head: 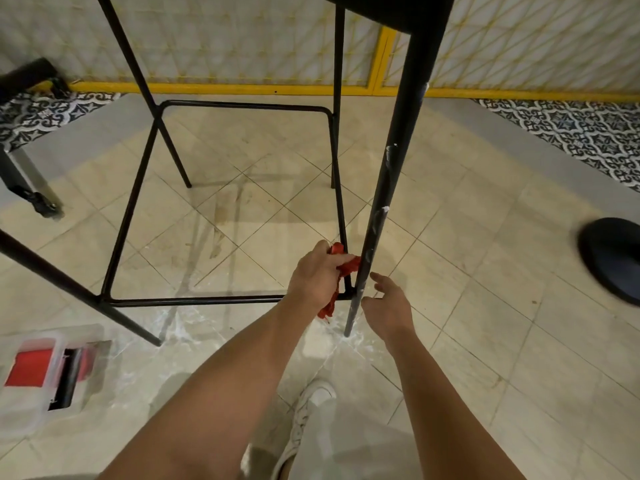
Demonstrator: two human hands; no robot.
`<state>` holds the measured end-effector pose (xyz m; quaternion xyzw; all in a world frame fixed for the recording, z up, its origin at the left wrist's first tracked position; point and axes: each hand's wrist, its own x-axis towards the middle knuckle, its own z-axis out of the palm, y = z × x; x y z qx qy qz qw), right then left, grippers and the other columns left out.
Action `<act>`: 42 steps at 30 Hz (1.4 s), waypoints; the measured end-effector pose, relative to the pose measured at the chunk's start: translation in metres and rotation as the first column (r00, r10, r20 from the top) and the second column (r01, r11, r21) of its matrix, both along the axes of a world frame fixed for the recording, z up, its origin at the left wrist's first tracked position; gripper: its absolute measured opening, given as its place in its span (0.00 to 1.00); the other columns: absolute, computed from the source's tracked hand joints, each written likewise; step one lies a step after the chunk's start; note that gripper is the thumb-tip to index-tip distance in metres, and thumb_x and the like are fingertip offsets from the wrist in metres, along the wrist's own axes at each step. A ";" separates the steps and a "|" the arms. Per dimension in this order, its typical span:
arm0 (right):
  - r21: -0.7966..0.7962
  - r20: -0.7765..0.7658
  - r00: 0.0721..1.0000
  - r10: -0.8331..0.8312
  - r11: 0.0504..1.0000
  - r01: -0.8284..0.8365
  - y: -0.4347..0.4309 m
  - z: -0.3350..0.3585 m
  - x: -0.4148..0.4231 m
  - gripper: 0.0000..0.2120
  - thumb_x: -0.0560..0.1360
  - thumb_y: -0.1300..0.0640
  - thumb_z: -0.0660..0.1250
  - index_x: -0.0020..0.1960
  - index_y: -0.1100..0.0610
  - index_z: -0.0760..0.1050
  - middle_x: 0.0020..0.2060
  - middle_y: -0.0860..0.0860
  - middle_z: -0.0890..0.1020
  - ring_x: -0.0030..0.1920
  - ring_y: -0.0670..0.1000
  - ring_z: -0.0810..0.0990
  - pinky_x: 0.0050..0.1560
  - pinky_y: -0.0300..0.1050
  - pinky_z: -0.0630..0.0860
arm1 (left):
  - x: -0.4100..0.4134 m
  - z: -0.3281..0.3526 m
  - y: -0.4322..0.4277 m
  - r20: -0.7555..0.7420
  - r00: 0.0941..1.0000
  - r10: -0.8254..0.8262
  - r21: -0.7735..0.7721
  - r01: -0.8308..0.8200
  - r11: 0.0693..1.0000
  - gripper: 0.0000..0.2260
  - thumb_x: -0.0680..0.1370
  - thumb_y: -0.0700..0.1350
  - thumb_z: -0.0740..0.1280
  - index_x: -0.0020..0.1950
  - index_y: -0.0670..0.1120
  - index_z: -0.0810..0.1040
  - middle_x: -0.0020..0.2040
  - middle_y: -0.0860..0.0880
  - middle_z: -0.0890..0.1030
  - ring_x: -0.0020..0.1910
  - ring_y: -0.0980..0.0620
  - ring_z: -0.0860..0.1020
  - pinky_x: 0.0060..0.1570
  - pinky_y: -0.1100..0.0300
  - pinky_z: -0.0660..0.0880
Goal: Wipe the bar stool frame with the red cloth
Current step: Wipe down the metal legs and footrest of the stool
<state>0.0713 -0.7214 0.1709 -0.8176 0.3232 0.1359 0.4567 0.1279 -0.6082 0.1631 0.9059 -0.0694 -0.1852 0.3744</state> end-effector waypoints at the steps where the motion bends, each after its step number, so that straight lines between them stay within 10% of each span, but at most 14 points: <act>1: 0.001 0.000 1.000 0.002 1.000 -0.002 0.000 -0.001 0.001 0.26 0.76 0.63 0.62 0.72 0.52 0.64 0.68 0.53 0.69 0.63 0.54 0.73 0.35 0.33 0.71 | 0.000 -0.001 0.004 0.003 0.999 -0.033 -0.012 0.033 0.999 0.10 0.80 0.47 0.60 0.58 0.47 0.76 0.40 0.54 0.71 0.36 0.53 0.74 0.33 0.67 0.70; 7: 0.002 0.016 1.000 -0.014 1.000 0.014 -0.003 -0.004 0.000 0.27 0.74 0.64 0.62 0.71 0.52 0.64 0.68 0.53 0.69 0.63 0.54 0.72 0.51 0.41 0.74 | 0.021 0.000 0.011 0.033 0.961 -0.274 0.158 0.266 0.951 0.13 0.80 0.47 0.61 0.64 0.55 0.76 0.47 0.51 0.67 0.50 0.47 0.74 0.49 0.60 0.70; 13: 0.008 0.030 1.000 -0.007 1.000 0.006 -0.003 -0.003 -0.001 0.27 0.74 0.64 0.62 0.71 0.52 0.65 0.68 0.53 0.70 0.59 0.52 0.75 0.52 0.41 0.72 | 0.031 0.006 -0.004 0.144 0.988 0.050 0.070 -0.060 0.996 0.15 0.81 0.47 0.60 0.67 0.55 0.73 0.56 0.45 0.70 0.53 0.46 0.74 0.52 0.57 0.74; 23: -0.013 0.011 1.000 -0.006 1.000 0.006 -0.003 -0.004 -0.001 0.26 0.74 0.64 0.63 0.71 0.52 0.65 0.67 0.53 0.70 0.63 0.54 0.72 0.61 0.49 0.74 | 0.018 -0.006 0.003 0.018 0.980 -0.199 0.106 0.196 0.975 0.12 0.81 0.43 0.60 0.62 0.49 0.77 0.51 0.49 0.68 0.50 0.51 0.72 0.50 0.62 0.69; 29: -0.009 0.020 1.000 -0.007 1.000 0.007 -0.003 -0.006 0.000 0.27 0.73 0.65 0.63 0.71 0.52 0.65 0.67 0.52 0.70 0.60 0.53 0.75 0.56 0.45 0.74 | 0.020 -0.001 -0.009 0.043 0.998 0.046 0.063 -0.049 0.997 0.13 0.81 0.45 0.57 0.64 0.50 0.73 0.56 0.47 0.68 0.49 0.48 0.75 0.47 0.59 0.73; 42: -0.033 -0.009 1.000 0.003 0.999 -0.004 -0.002 -0.004 -0.003 0.26 0.73 0.64 0.63 0.70 0.52 0.66 0.66 0.53 0.71 0.65 0.53 0.71 0.61 0.47 0.72 | -0.001 0.016 -0.001 -0.049 0.956 -0.288 0.246 0.291 0.925 0.13 0.78 0.43 0.63 0.63 0.49 0.76 0.55 0.47 0.72 0.48 0.49 0.74 0.47 0.60 0.72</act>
